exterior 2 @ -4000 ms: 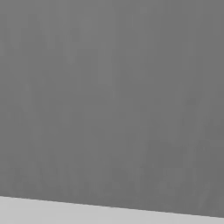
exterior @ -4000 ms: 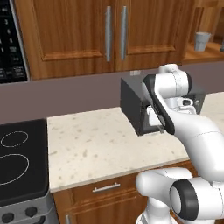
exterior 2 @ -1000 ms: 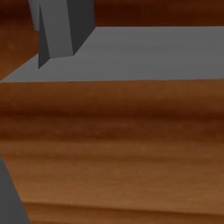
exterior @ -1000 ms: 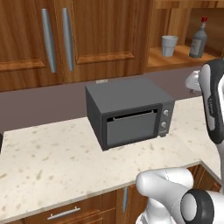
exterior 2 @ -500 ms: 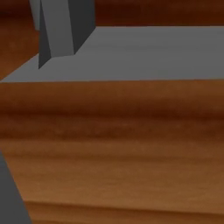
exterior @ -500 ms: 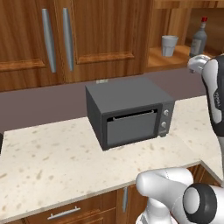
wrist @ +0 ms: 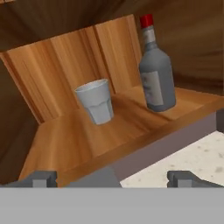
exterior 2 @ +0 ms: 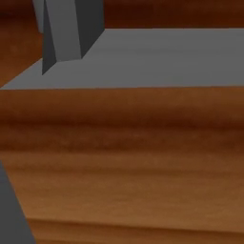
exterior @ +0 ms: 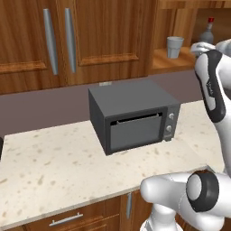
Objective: There is a bowl on the dining counter. Grab a lemon wedge from the fridge and place it in the bowl. Then get the liquor bottle and glass cup from the cabinet and place them next to the bowl.
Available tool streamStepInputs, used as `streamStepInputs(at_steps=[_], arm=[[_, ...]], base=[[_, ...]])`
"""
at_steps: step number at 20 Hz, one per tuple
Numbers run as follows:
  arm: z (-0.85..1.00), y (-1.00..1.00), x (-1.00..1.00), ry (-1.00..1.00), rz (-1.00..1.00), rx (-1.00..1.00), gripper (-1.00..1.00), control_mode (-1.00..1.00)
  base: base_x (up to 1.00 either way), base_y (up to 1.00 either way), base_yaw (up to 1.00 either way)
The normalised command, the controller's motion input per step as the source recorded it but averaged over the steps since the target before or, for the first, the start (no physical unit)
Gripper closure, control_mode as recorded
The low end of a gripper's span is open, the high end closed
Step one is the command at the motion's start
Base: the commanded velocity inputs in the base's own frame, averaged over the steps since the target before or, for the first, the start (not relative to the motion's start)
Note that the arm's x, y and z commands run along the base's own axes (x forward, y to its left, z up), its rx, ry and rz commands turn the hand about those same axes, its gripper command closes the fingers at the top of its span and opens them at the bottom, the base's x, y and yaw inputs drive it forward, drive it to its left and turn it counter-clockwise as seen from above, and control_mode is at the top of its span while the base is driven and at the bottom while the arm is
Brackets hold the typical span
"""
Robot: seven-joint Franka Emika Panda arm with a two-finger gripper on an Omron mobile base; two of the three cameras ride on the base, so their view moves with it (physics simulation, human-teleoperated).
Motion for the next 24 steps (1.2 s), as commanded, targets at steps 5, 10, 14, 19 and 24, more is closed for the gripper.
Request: streamStepInputs(at_steps=[5,10,14,19,24], arm=[[0.58,-0.40,0.15,-0.03,-0.06,-0.21,-1.00,-1.00],[0.33,-0.34,0.15,0.00,-0.07,-0.15,-1.00,-1.00],[0.06,-0.24,0.28,0.02,-0.05,-0.04,-1.00,-1.00],[0.00,-0.15,0.41,0.00,-0.07,0.00,-1.00,-1.00],[0.00,-0.14,0.49,0.00,-0.13,0.00,-1.00,-1.00]], base=[[0.00,0.00,0.00],[0.00,0.00,0.00],[0.00,0.00,0.00],[0.00,0.00,0.00],[0.00,0.00,0.00]])
